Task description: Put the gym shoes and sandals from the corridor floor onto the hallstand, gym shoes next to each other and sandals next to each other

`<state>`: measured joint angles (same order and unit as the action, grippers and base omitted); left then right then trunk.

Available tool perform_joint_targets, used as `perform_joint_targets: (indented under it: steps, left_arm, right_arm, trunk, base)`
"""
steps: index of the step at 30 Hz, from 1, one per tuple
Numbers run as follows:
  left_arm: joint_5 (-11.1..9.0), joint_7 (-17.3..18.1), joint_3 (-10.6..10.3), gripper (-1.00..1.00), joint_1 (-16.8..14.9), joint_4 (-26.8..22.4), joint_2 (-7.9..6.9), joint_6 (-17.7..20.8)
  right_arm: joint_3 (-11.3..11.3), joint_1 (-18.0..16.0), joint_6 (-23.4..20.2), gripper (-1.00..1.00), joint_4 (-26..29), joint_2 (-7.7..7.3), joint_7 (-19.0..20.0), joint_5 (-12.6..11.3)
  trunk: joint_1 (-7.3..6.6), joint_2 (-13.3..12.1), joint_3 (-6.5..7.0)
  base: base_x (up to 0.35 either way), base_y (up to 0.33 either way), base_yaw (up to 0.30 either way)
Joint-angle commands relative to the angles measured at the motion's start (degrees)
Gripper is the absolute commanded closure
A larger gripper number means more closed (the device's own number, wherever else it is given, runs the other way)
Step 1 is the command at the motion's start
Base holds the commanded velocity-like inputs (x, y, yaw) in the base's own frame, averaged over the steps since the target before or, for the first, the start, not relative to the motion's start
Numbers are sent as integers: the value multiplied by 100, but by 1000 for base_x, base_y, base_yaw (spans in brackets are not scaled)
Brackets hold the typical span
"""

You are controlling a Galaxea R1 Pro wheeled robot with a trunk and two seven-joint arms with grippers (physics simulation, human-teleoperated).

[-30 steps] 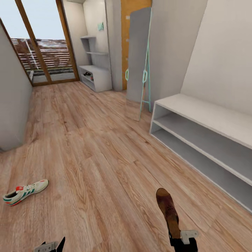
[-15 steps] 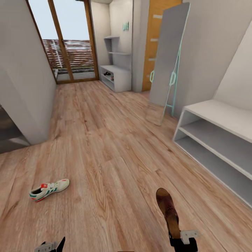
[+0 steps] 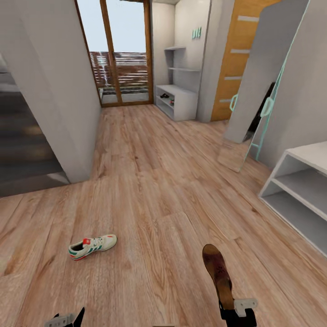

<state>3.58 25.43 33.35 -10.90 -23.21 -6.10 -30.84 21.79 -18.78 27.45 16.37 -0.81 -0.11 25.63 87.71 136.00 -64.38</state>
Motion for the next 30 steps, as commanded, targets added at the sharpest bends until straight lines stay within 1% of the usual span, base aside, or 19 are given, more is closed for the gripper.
perform_joint_targets:
  steps: [1, 11, 30]
  left_arm:
    - [37, 41, 48, -100, -9, 9, 4, -18]
    - [37, 41, 48, -100, -9, 9, 4, -18]
    - [42, 41, 48, -100, -9, 9, 12, -18]
  right_arm:
    - [45, -3, 23, 100, -2, 2, 7, 38]
    - [45, -3, 23, 100, -2, 2, 2, 34]
    - [44, -3, 23, 100, -2, -32, 40, 68]
  trunk:
    - [1, 2, -4]
    - [1, 2, -4]
    - [1, 2, -4]
  base:
    - [230, 248, 281]
    - [230, 248, 257]
    - [232, 248, 11]
